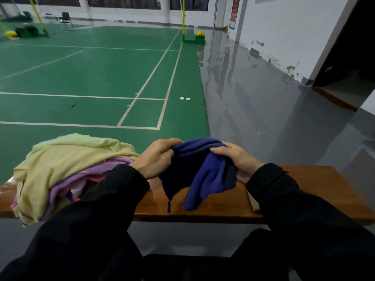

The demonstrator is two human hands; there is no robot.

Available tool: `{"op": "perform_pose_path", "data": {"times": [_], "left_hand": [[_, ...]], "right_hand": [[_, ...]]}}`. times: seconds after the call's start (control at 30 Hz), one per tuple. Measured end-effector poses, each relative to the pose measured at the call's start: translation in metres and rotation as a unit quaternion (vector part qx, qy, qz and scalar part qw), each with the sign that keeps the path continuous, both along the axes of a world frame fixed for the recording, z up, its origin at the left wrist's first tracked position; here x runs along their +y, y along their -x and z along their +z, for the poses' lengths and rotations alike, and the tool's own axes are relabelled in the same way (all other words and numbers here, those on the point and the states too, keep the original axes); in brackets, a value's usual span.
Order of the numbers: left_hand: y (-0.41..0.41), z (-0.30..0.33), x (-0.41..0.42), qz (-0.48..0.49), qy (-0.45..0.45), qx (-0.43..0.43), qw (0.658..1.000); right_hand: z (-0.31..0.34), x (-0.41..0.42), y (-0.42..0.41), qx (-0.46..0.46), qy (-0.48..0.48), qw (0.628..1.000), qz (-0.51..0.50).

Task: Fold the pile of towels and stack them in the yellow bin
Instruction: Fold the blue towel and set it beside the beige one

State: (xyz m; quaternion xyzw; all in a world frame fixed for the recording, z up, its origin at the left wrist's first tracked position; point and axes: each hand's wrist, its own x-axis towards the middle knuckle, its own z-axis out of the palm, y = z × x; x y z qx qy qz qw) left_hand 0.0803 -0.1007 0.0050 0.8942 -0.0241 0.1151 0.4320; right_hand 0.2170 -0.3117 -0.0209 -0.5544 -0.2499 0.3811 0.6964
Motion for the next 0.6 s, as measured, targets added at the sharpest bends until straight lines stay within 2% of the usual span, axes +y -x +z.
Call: {"op": "perform_pose_path", "data": {"times": [0.03, 0.1, 0.17, 0.23, 0.33, 0.4, 0.5, 0.57, 0.6], "left_hand": [[0.004, -0.003, -0.003, -0.035, 0.067, 0.036, 0.996], [0.005, -0.013, -0.010, -0.081, 0.255, 0.087, 0.960], [-0.004, -0.024, -0.015, -0.056, 0.357, 0.078, 0.929], [-0.013, -0.032, -0.022, -0.033, 0.346, 0.085, 0.934], [-0.017, -0.038, -0.035, -0.077, 0.354, 0.136, 0.922], [-0.015, -0.038, -0.040, -0.078, 0.358, 0.090, 0.926], [-0.016, -0.032, -0.036, -0.027, 0.228, -0.019, 0.973], [-0.015, -0.025, -0.033, -0.006, 0.154, -0.069, 0.986], [-0.014, -0.020, -0.030, -0.001, 0.124, -0.087, 0.988]], "right_hand": [[0.002, -0.001, 0.000, -0.053, 0.019, 0.998, -0.017], [0.007, -0.005, 0.001, -0.151, 0.054, 0.987, -0.017], [0.013, -0.006, 0.006, -0.186, 0.066, 0.980, 0.034], [0.021, -0.005, 0.015, -0.196, 0.074, 0.975, 0.080], [0.028, -0.002, 0.024, -0.197, 0.062, 0.976, 0.072], [0.032, -0.006, 0.022, -0.206, 0.065, 0.974, 0.066], [0.037, -0.016, 0.018, -0.164, 0.079, 0.980, 0.084], [0.038, -0.020, 0.016, -0.115, 0.081, 0.987, 0.073], [0.038, -0.022, 0.015, -0.137, 0.095, 0.984, 0.062]]}}
